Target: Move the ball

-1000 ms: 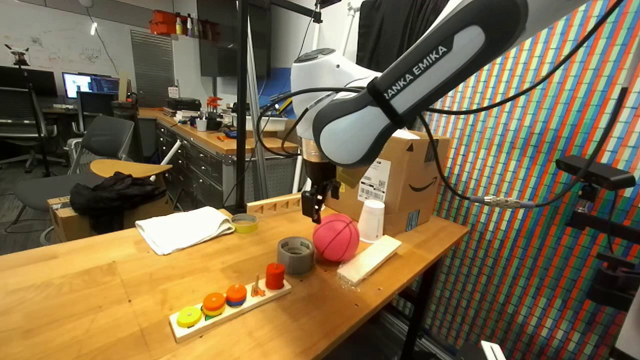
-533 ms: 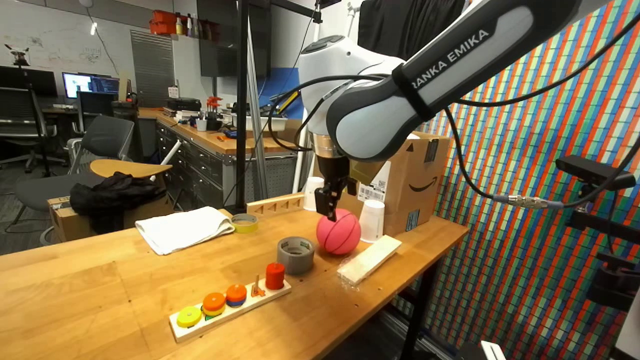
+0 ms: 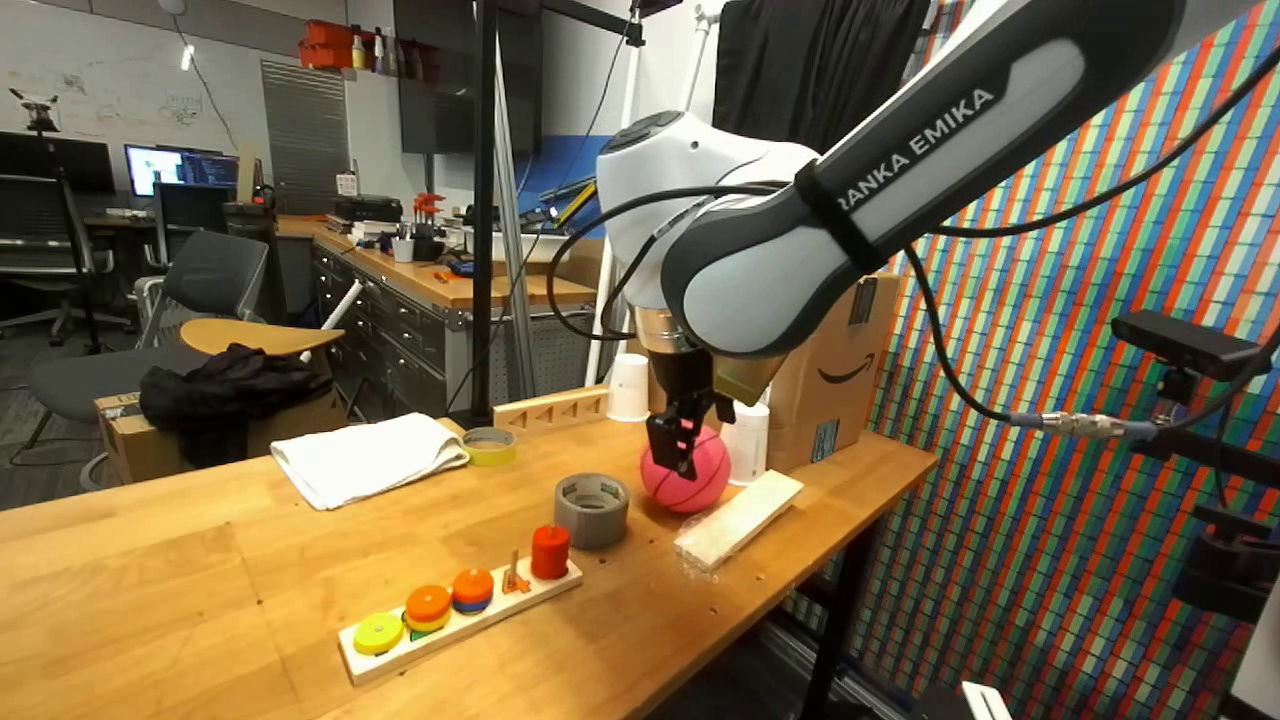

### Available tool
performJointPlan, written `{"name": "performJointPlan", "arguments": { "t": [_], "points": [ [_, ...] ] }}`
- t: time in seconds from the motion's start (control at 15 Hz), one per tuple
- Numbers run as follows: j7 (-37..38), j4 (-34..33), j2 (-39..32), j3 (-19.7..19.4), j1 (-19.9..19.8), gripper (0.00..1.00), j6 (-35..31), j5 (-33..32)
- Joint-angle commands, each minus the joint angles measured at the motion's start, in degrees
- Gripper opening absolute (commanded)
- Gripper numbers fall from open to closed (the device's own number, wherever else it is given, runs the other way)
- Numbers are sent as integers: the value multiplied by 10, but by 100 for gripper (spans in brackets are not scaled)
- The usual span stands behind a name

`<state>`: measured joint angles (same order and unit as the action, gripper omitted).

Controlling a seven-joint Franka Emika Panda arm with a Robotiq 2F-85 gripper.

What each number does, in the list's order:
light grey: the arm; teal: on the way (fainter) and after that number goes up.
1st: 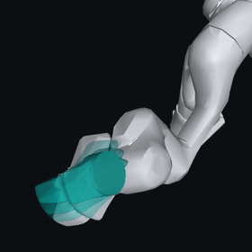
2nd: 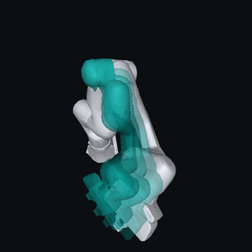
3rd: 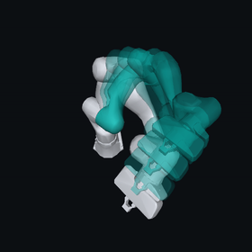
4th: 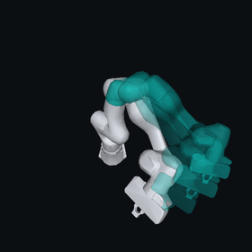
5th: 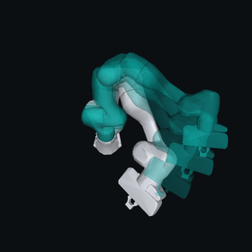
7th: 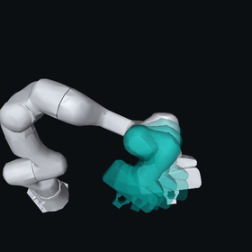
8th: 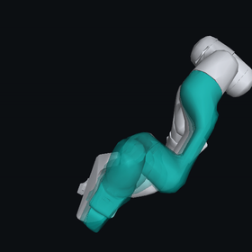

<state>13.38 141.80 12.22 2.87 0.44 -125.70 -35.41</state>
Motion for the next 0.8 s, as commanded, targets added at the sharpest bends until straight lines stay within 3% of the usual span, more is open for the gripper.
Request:
{"name": "performJointPlan", "arguments": {
  "t": [0.0, 0.73],
  "points": [
    [6, -1, -10, 5, -5, 100, 14, 0],
    [-9, -35, -89, 16, 18, 100, 19, 38]
  ]
}}
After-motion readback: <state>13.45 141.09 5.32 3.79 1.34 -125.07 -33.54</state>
